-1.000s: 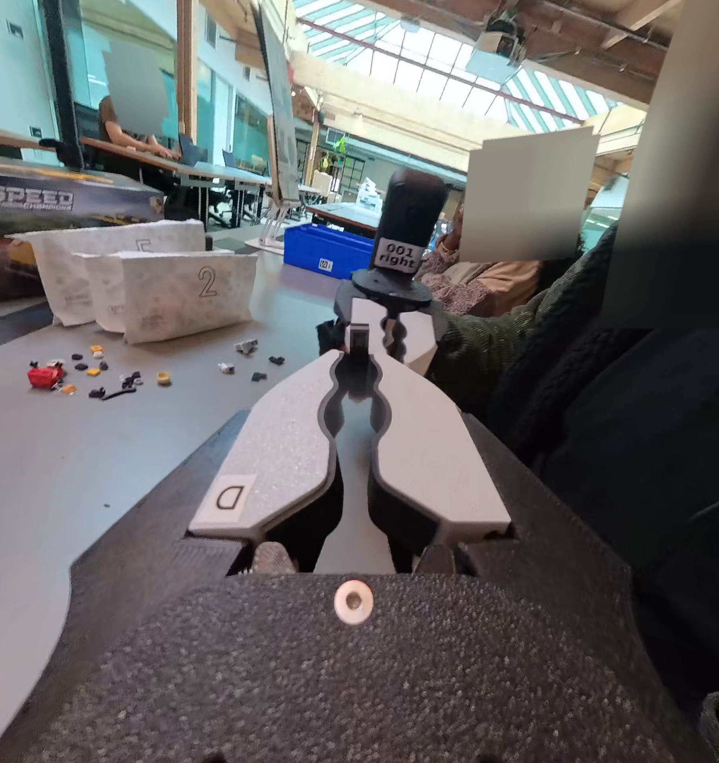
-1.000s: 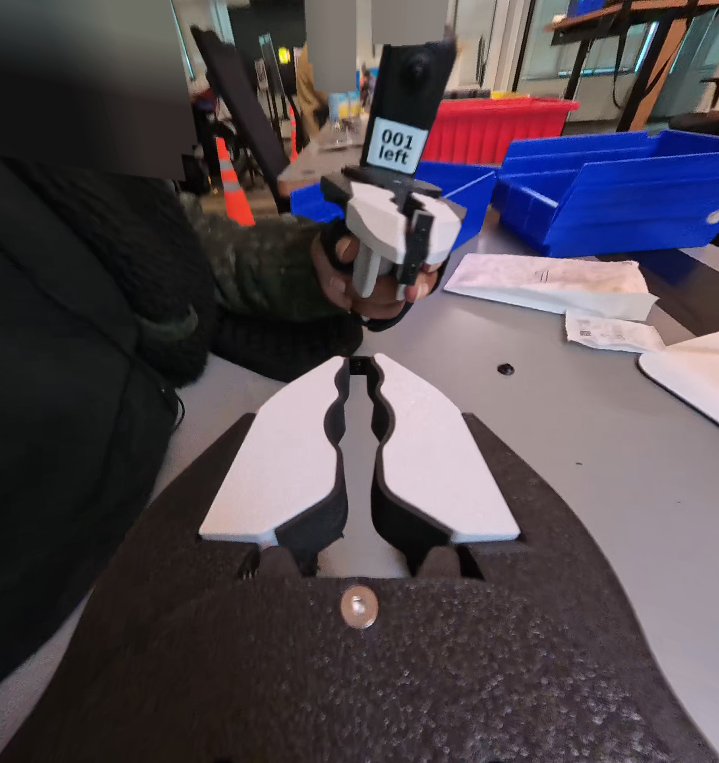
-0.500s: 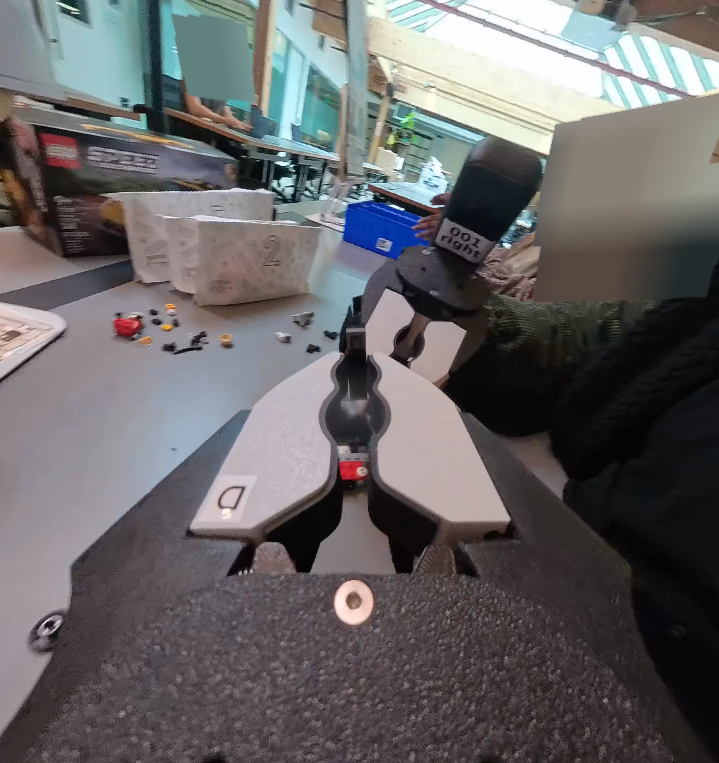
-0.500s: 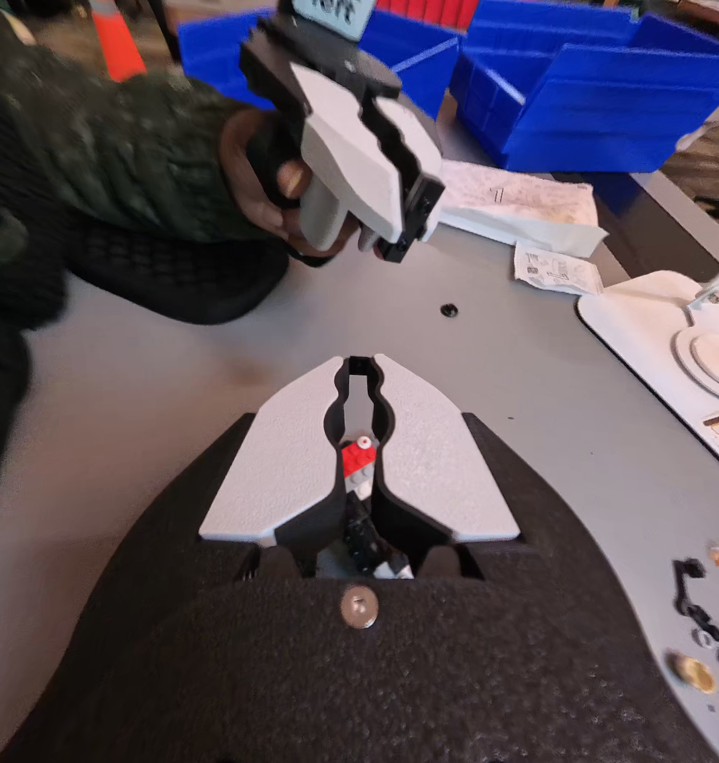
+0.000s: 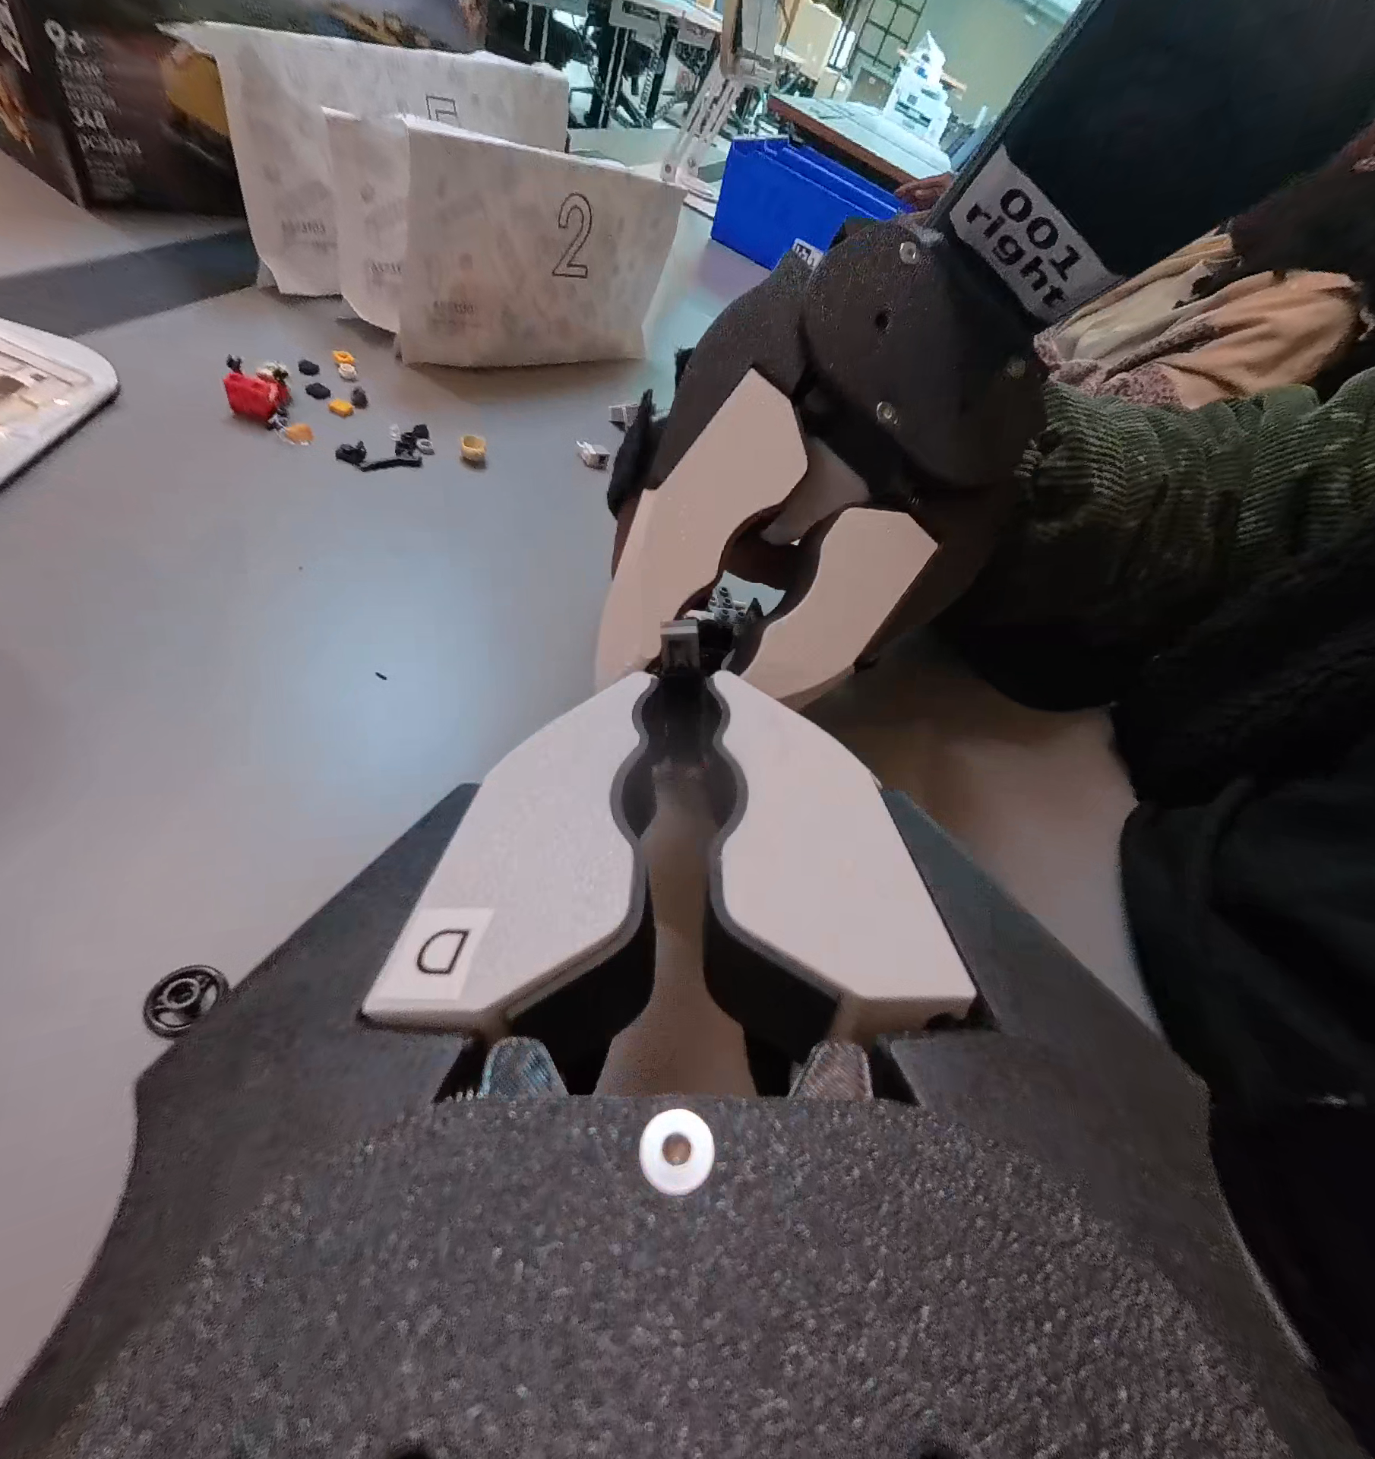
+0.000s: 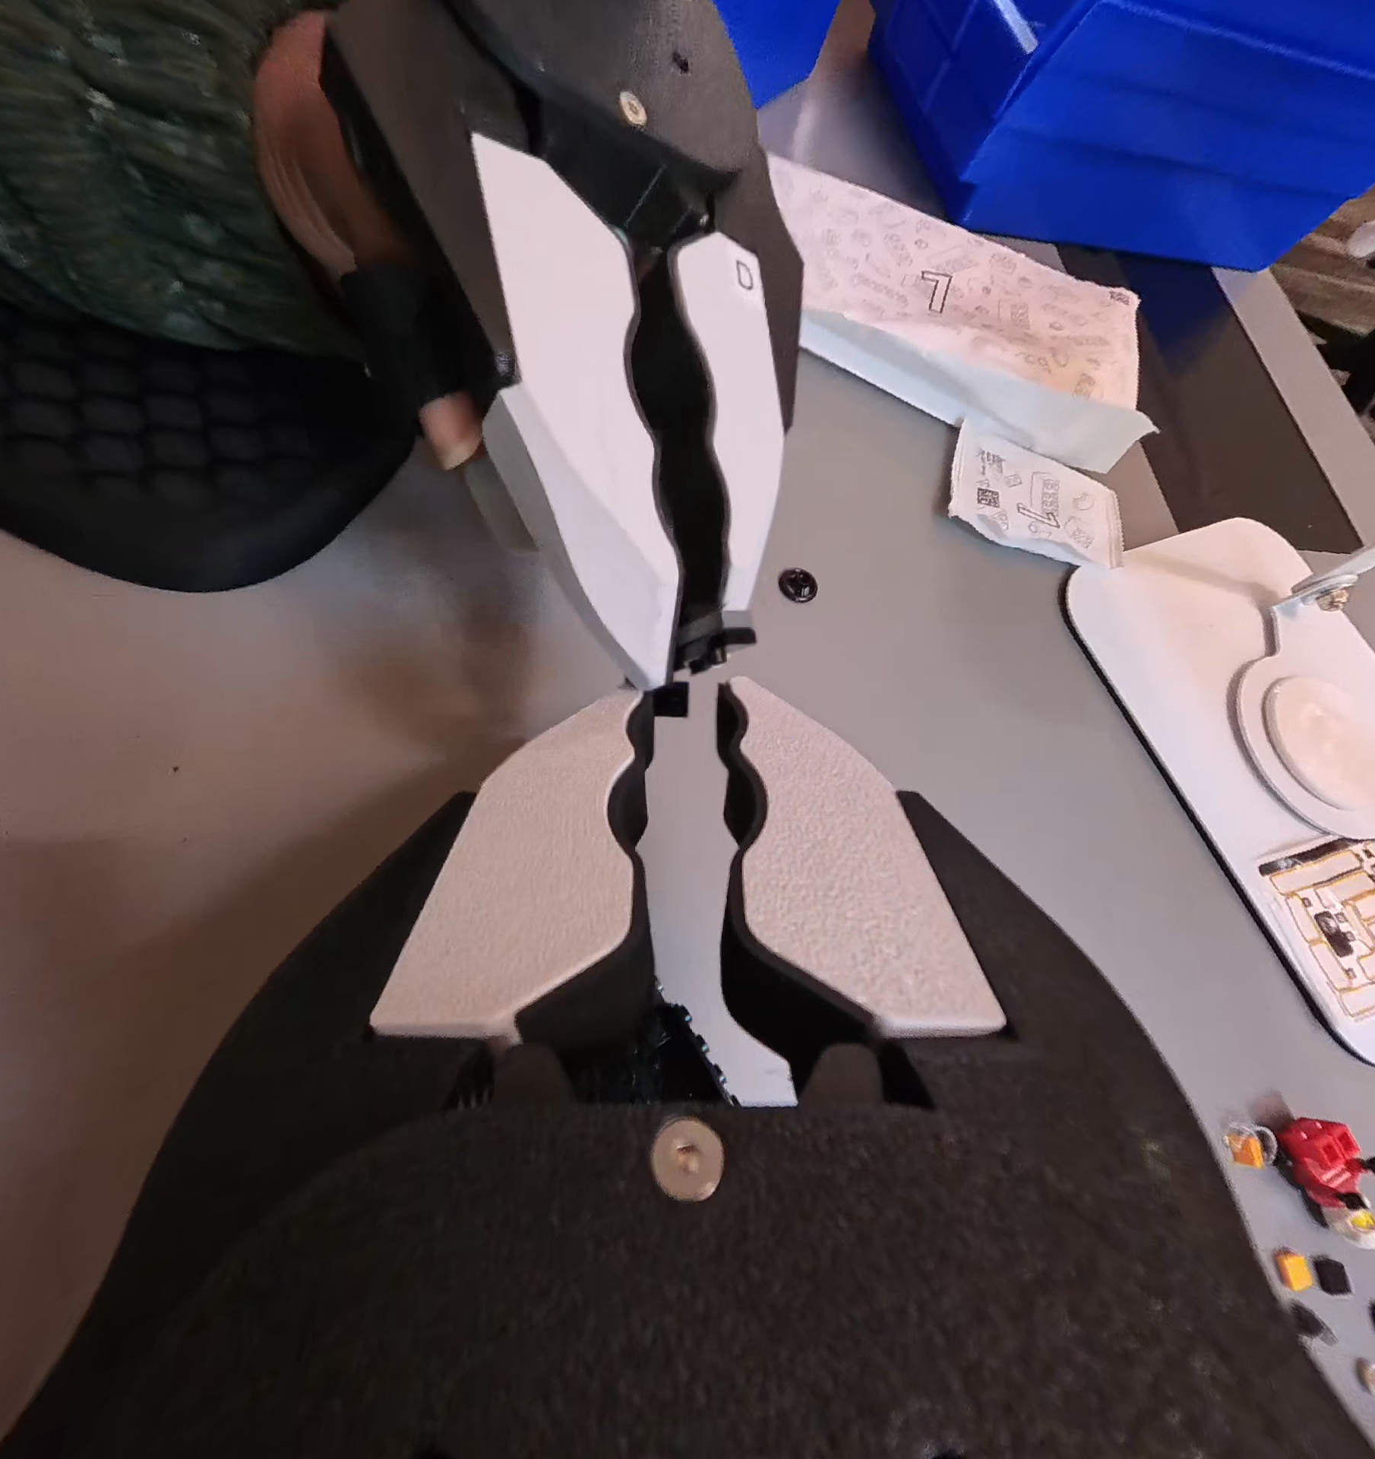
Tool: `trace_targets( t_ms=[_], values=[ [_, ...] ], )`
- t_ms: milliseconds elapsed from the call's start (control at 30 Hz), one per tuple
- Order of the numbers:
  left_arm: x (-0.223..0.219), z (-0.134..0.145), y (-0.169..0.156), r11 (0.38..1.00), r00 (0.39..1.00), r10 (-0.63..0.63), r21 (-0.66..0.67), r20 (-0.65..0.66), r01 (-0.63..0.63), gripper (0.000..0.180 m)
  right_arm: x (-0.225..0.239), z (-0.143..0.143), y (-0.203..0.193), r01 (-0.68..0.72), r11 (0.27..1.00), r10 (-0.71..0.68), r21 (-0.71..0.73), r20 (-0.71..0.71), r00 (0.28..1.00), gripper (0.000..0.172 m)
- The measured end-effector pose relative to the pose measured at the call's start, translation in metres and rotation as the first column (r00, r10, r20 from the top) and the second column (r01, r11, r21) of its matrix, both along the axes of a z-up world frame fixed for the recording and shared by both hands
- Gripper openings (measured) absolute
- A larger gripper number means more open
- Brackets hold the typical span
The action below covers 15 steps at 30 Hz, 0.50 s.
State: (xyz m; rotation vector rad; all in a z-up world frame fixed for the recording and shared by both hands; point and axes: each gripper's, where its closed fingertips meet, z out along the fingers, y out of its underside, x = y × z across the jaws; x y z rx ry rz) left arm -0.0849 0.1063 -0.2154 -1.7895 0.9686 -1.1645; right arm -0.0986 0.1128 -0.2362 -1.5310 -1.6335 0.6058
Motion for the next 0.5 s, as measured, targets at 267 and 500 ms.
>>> trace_targets(
  t_ms=[267,500],
  values=[
    [-0.007,-0.024,0.003,0.995,0.995,-0.001,-0.098,-0.102,-0.009,0.008,0.003,0.009,-0.005,-0.042,0.998,0.046,0.055,-0.059,0.997,0.023],
    [0.000,-0.014,-0.007,0.999,0.996,-0.054,-0.013,-0.076,0.053,0.008,0.010,0.022,-0.011,-0.069,0.993,0.053,-0.099,-0.156,0.986,0.023]
  ],
)
